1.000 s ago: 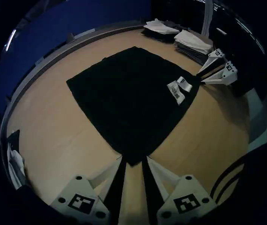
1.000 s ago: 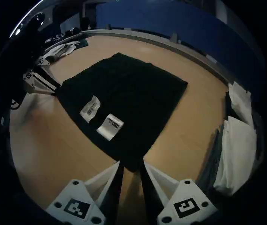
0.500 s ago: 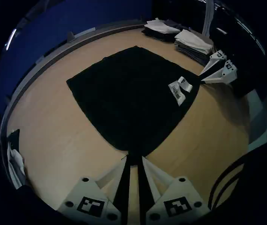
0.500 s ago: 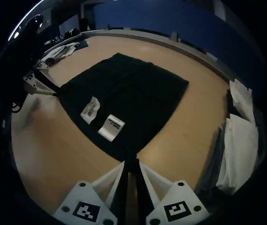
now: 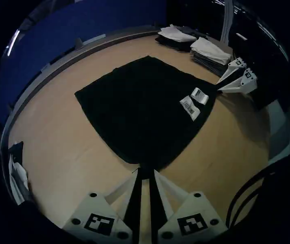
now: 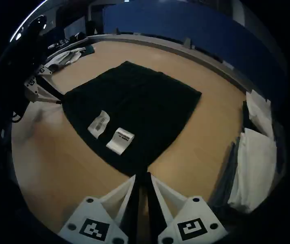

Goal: Fold towel

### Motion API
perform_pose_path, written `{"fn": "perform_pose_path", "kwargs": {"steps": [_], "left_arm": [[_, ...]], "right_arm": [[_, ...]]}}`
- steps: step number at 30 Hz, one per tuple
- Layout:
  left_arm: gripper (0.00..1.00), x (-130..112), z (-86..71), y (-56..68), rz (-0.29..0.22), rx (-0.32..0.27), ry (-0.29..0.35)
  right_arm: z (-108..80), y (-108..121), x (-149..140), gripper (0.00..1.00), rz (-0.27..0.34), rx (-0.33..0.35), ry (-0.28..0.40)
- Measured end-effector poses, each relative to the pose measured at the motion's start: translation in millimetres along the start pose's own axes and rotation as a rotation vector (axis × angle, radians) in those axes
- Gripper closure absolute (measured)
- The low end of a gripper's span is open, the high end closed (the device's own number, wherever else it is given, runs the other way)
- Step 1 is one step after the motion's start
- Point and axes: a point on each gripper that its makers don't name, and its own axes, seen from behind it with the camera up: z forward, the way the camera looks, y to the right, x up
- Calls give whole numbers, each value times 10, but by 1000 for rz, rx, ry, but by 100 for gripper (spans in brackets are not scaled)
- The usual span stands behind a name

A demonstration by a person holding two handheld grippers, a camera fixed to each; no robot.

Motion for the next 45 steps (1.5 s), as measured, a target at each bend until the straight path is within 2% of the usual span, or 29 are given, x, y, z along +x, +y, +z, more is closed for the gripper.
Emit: {"fn": "perform_pose_path", "kwargs": {"steps": [9, 21, 35, 39, 45], "left_arm": [[88, 184, -171, 0, -24, 16, 32], [88, 471, -575, -83, -78, 53, 100], [89, 638, -978, -61, -129, 78, 158], [89, 645, -1059, -54, -141, 83, 166], [88, 642, -1087, -33, -144, 83, 169]], "right_arm": [[-196, 13, 201, 89, -5, -9, 35], [-599, -23, 477, 89, -15, -9, 70], [-963, -71, 671, 89, -9, 0, 90], [-1029, -91, 711, 89, -7, 3, 98], [-1050, -102, 724, 89, -9, 0, 100]]}}
